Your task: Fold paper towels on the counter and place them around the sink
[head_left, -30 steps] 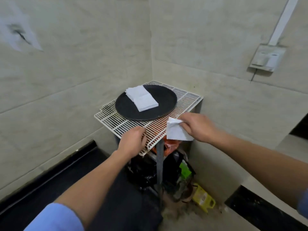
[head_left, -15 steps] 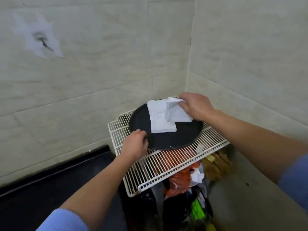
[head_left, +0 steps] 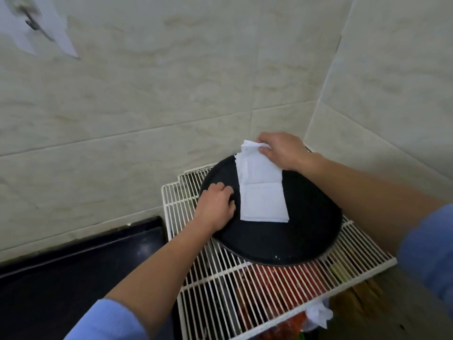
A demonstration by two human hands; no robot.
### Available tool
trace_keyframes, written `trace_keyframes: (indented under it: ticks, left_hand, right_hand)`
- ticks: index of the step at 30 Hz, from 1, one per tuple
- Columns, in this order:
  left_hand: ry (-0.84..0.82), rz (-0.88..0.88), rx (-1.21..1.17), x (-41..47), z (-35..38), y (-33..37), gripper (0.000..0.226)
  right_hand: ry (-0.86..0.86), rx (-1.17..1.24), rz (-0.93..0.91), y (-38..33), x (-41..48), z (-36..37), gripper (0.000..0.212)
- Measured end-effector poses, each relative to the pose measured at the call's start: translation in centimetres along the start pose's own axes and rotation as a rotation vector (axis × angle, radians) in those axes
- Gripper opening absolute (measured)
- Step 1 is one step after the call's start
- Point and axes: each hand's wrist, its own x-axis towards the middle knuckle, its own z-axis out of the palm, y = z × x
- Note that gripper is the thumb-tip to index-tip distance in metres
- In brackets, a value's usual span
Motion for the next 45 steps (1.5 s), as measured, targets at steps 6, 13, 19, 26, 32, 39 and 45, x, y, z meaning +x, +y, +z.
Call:
trace_keyframes:
  ticks: [6,13,19,26,32,39,45]
  left_hand:
    - [0.099,0.009,-0.013,0.2,1.3,-0.7,0.026]
    - [0.156,0.008,-0.033,0.2,2.1,-1.0,0.024]
    - [0.154,0.016,-0.016,0.2,2.3,-1.1,0.024]
    - [0.141,-0.030,-0.027,-1.1,0.0,-0.6,0.031]
    - [0.216,-0.263,0.043,-9.4,-4.3,-2.7,0.025]
    - [0.096,-0.641,0.183,-28.9,-7.7,-5.9,0.022]
    - [0.166,-0.981,0.269,-48.1,-11.9,-8.4,0.018]
  right_hand:
    - [-0.143,-0.044,0.060,1.9,4.4,4.0,0.027]
    - [-0.029,-0.087,-0.088,0.7,1.9,7.9,0.060]
    - [-0.122,-0.105,-0.054,1.3,1.4,10.7,0.078]
    - [-0.143,-0.092,-0.038,0.2,0.7,7.8,0.073]
    - [0.049,0.015,-0.262,-7.6,-1.0,4.0,0.042]
    - [-0.025,0.145,-0.621,-24.9,-8.5,5.9,0.031]
    - [-0.120,0.179,-0.952,-41.6,-17.7,7.9,0.028]
